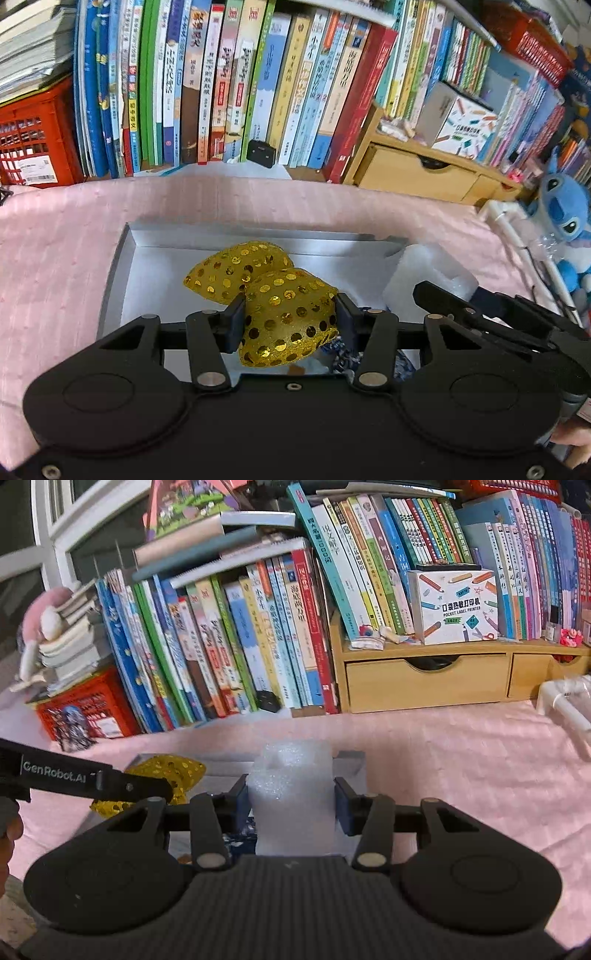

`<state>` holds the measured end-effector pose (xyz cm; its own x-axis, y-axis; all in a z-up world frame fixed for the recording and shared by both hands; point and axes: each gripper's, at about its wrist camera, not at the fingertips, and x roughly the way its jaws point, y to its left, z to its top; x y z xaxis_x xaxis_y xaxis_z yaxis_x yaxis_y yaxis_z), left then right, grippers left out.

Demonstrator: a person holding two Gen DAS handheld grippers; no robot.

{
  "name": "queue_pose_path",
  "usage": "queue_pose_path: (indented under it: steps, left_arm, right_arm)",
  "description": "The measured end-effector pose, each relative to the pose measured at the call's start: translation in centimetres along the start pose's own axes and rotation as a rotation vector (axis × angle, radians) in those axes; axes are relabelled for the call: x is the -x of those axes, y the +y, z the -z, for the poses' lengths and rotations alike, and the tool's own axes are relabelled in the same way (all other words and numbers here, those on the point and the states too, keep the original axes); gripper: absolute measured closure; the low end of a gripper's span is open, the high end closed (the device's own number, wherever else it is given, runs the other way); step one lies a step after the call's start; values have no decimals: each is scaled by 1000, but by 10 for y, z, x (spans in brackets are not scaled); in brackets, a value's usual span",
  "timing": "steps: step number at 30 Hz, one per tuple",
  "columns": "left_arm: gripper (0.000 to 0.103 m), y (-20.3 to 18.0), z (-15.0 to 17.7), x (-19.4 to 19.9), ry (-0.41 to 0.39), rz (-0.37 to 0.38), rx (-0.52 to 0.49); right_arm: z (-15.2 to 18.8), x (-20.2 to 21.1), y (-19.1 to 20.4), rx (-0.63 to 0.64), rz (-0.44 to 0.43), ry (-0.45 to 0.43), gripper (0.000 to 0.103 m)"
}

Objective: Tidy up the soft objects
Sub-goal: 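Carry the gold pillows into the tray with the left while the right drops the bubble wrap there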

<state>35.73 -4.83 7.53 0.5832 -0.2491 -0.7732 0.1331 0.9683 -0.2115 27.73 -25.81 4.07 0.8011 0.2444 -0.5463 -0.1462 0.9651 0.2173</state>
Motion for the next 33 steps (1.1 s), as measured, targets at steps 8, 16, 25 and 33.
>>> queue_pose_path:
  steps: [8,16,25,33]
  left_arm:
    - [56,0,2,-23,46,-11,6]
    - [54,1,5,-32,68,-15,11]
    - [43,2,6,-33,73,-31,15]
    - [26,1,6,-18,36,-51,-9]
  right_arm:
    - [3,-16,-5,0,22,32,52]
    - [10,-25,-7,1,24,61,51]
    - [12,-26,-7,0,17,71,46]
    - [11,-20,-5,-1,12,62,23]
